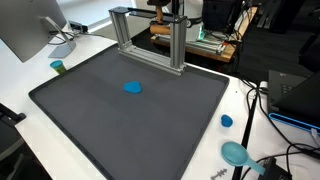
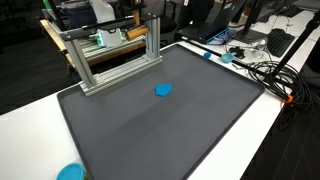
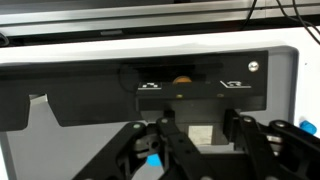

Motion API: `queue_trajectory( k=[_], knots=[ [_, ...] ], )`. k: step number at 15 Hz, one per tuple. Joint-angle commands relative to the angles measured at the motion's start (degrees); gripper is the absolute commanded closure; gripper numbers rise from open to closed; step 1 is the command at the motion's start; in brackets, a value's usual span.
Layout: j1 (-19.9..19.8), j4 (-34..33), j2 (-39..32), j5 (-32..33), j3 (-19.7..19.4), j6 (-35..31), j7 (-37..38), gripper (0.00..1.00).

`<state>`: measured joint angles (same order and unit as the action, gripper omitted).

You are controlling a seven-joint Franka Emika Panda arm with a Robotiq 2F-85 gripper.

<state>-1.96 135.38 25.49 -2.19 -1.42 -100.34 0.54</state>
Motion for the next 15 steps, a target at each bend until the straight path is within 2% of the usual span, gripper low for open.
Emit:
queue_trajectory(
  k=[1,8,9,10,12,15],
  knots=[
    [0.9,3.5,3.0,-3.2,0.2,-2.6,1.2,0.78],
    [1.6,7.0,2.0,-4.5,0.6,-8.0,1.2,0.78],
    [1.7,7.3,2.0,-4.4,0.6,-8.3,0.7,0.66],
    [1.9,7.5,2.1,-4.3,0.4,-8.4,0.0,0.28],
    [2.1,7.6,2.3,-4.0,0.4,-7.8,-0.9,0.22],
    [2.8,7.6,3.0,-4.9,-0.8,-7.7,-4.6,0.00]
  ],
)
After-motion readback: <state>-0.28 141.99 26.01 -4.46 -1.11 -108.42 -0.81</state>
